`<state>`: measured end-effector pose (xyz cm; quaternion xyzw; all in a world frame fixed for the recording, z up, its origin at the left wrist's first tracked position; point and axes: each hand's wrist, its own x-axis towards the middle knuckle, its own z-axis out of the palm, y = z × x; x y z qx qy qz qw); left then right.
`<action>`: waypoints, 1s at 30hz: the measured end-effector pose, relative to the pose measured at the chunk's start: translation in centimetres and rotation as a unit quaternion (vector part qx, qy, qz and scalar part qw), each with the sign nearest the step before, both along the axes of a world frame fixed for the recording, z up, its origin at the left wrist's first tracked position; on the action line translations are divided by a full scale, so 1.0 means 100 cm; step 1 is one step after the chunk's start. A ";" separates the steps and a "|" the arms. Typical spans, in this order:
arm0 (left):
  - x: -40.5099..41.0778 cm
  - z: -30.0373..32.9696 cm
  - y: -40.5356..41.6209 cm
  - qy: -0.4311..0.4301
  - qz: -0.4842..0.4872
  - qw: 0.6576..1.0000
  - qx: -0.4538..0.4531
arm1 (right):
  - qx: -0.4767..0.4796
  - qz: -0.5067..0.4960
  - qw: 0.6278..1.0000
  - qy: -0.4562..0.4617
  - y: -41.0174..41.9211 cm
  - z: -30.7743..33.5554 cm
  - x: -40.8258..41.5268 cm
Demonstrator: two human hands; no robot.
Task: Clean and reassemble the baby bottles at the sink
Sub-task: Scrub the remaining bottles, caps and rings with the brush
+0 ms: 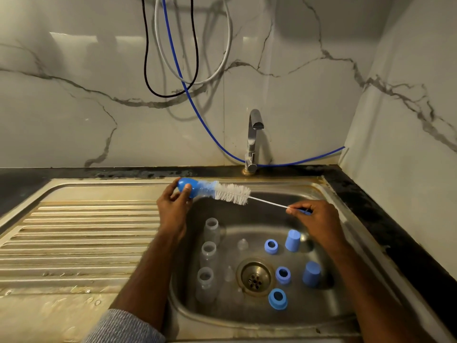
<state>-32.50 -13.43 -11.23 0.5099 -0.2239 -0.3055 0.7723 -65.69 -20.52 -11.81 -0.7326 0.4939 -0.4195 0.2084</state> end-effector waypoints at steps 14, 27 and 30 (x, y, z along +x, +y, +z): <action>0.004 0.009 0.007 0.197 -0.086 0.976 -0.020 | -0.031 0.067 0.995 -0.060 0.006 0.009 -0.001; 0.004 0.009 0.007 0.247 -0.047 0.968 -0.025 | -0.040 0.023 0.999 -0.020 0.006 0.005 0.002; 0.013 0.008 0.009 0.268 -0.026 0.962 -0.051 | -0.028 0.006 0.999 -0.039 0.005 0.006 -0.003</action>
